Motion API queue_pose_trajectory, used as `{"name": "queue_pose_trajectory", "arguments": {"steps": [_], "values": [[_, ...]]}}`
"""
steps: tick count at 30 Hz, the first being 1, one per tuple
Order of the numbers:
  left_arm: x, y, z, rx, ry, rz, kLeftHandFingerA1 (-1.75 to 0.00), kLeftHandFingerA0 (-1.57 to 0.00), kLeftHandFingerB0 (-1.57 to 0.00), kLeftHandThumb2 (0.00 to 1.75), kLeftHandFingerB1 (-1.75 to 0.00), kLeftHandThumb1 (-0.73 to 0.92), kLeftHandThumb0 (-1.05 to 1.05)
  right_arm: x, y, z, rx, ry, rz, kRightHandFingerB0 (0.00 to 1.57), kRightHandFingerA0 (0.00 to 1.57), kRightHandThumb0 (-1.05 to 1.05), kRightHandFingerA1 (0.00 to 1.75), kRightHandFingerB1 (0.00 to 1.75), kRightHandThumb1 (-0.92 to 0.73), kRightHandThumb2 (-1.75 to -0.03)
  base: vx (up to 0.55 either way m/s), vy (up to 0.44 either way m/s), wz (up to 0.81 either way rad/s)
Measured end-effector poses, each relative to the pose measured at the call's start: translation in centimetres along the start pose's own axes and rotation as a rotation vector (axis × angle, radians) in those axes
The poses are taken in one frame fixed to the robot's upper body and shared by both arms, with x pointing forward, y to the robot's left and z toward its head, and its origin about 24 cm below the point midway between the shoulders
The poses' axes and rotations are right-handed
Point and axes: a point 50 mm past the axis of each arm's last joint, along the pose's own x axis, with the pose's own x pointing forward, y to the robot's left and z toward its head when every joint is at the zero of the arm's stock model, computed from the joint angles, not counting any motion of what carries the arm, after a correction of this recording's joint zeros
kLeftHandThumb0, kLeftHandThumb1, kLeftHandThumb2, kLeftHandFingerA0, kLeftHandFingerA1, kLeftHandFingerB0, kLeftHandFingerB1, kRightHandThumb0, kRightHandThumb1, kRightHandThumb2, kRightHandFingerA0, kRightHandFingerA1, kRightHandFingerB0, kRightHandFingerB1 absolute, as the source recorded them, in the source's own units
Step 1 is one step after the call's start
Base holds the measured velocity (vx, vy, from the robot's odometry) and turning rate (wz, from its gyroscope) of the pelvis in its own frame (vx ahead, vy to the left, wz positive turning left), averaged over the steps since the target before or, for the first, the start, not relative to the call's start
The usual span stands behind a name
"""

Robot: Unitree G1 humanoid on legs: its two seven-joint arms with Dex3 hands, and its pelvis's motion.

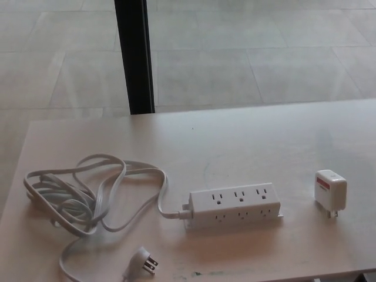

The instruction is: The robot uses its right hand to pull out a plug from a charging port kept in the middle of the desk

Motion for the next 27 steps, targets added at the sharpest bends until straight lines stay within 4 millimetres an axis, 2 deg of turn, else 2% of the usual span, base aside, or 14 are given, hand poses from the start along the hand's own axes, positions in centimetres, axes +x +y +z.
{"name": "queue_pose_trajectory", "arguments": {"steps": [1,3,4,6,7,13,15,16,17,20,21,23,24,27], "values": [[0.0,0.0,0.0,0.0,0.0,0.0,-0.55,-0.8,-0.5,0.8,-0.42,0.92,-0.89,-0.3,-0.2,-0.6,0.011,0.015,-0.01,0.0,1.05,-0.92,1.66,0.54,-0.59,-0.61,0.0,0.0,0.0],[0.0,0.0,0.0,0.0,0.0,0.0,-0.52,-0.75,-0.52,0.81,-0.43,0.92,-0.93,-1.0,-0.6,-1.9,0.034,0.051,-0.027,0.0,1.07,-1.04,1.49,0.39,-0.53,-0.95,0.0,0.0,0.0],[0.0,0.0,0.0,0.0,-0.001,0.0,-0.53,-0.77,-0.52,0.8,-0.42,0.92,-0.91,-1.5,-0.8,-3.0,0.051,0.083,-0.039,0.0,1.16,-0.98,1.41,0.51,-0.62,-0.6,0.0,0.0,0.0],[0.0,0.0,0.0,0.0,-0.001,-0.001,-0.53,-0.76,-0.49,0.81,-0.41,0.92,-0.88,-2.3,-1.0,-4.6,0.071,0.132,-0.051,0.02,0.92,-1.05,1.17,0.43,-0.54,-0.95,0.0,0.0,0.0],[0.0,0.0,0.0,0.0,-0.001,-0.001,-0.52,-0.74,-0.47,0.82,-0.41,0.92,-0.9,-2.9,-1.0,-5.6,0.083,0.167,-0.056,0.0,0.74,-0.97,1.09,0.64,-0.64,-0.6,0.0,0.0,0.0],[0.0,0.0,0.0,0.0,0.0,-0.001,-0.52,-0.77,-0.51,0.8,-0.42,0.92,-0.91,-6.5,-0.4,-11.2,0.169,0.356,-0.073,0.0,1.19,-0.91,1.29,0.46,-0.49,-0.96,0.0,0.0,0.0],[0.0,0.0,0.0,0.0,-0.001,-0.001,-0.55,-0.8,-0.49,0.81,-0.41,0.92,-0.91,-8.0,-0.1,-13.1,0.21,0.429,-0.082,0.0,1.12,-0.93,1.39,0.58,-0.64,-0.6,0.0,0.0,0.0],[0.0,0.0,0.0,0.0,-0.001,-0.001,-0.55,-0.8,-0.49,0.82,-0.41,0.92,-0.9,-8.8,0.1,-14.1,0.232,0.468,-0.087,0.0,1.07,-0.93,1.26,0.46,-0.53,-0.97,0.0,0.0,0.0],[0.0,0.0,0.0,0.0,-0.001,-0.001,-0.58,-0.76,-0.48,0.94,-0.47,0.8,-0.94,-9.7,0.3,-15.1,0.257,0.509,-0.095,0.0,1.09,-0.85,1.32,0.52,-0.67,-0.61,0.0,0.0,0.0],[0.0,0.0,0.0,0.0,-0.001,-0.001,-0.55,-0.79,-0.48,0.81,-0.42,0.92,-0.89,-11.9,0.9,-17.4,0.341,0.609,-0.138,0.0,1.17,-0.87,1.18,0.46,-0.56,-1.0,0.0,0.0,0.0],[0.0,0.0,0.1,0.0,-0.001,-0.001,-0.55,-0.79,-0.5,0.8,-0.42,0.92,-0.87,-12.5,1.1,-18.0,0.367,0.634,-0.152,0.0,1.12,-0.82,1.25,0.41,-0.75,-0.64,0.0,0.0,0.0],[0.0,0.0,0.1,0.0,-0.002,-0.001,-0.57,-0.79,-0.51,0.8,-0.42,0.92,-0.89,-13.9,1.8,-19.1,0.438,0.694,-0.19,0.0,1.07,-0.8,1.26,0.37,-0.78,-0.67,0.0,0.0,0.0],[0.0,0.0,0.1,0.0,-0.001,-0.001,-0.56,-0.78,-0.49,0.8,-0.42,0.92,-0.89,-14.6,2.1,-19.7,0.475,0.725,-0.211,0.0,1.11,-0.79,1.17,0.52,-0.61,-1.06,0.0,0.0,0.0],[0.0,-0.1,0.1,-0.001,-0.002,-0.001,-0.54,-0.77,-0.51,0.79,-0.4,0.92,-0.89,-16.3,3.3,-21.0,0.585,0.803,-0.276,0.0,1.07,-0.76,1.18,0.5,-0.8,-0.66,0.0,0.0,0.0]]}}
